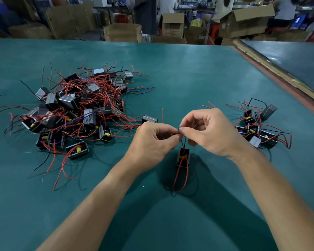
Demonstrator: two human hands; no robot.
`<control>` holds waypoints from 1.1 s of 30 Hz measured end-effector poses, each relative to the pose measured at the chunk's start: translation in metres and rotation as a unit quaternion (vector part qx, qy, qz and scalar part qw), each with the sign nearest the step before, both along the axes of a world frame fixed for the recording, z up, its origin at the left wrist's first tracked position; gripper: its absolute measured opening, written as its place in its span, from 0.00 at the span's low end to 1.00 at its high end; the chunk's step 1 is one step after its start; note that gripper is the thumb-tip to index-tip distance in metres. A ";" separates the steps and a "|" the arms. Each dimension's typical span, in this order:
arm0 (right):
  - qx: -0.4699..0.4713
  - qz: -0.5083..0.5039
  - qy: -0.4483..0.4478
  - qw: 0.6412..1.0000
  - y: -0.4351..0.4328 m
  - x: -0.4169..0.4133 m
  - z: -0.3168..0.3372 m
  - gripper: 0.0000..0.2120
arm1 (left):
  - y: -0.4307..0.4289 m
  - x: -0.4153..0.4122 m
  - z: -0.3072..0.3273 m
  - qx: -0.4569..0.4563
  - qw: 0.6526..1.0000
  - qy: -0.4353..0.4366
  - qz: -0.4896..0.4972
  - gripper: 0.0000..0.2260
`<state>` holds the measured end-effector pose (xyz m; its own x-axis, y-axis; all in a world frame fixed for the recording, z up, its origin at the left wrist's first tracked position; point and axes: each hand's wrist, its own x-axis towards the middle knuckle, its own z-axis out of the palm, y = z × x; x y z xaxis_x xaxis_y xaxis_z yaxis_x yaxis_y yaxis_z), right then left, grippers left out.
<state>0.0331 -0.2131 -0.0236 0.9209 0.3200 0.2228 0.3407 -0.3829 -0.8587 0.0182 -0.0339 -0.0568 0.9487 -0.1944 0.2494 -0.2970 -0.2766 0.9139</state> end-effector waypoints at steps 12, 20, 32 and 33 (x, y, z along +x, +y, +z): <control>-0.031 0.009 -0.015 0.999 -0.001 -0.001 0.002 0.06 | -0.003 -0.001 0.000 0.012 1.000 -0.019 0.008 0.07; -0.041 0.010 -0.013 0.999 -0.001 0.001 -0.003 0.06 | -0.006 -0.005 -0.002 0.075 0.995 -0.054 0.047 0.09; -0.015 -0.002 -0.032 0.999 0.004 -0.002 -0.001 0.08 | -0.008 -0.007 0.001 0.110 0.989 -0.069 0.071 0.14; -0.011 0.003 -0.031 0.999 0.003 -0.002 0.000 0.09 | -0.007 -0.007 0.001 0.113 0.989 -0.067 0.068 0.12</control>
<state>0.0310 -0.2100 -0.0234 0.9036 0.3303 0.2727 0.3956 -0.3996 -0.8269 0.0111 -0.0413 -0.0561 0.9310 -0.1322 0.3402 -0.3578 -0.5145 0.7793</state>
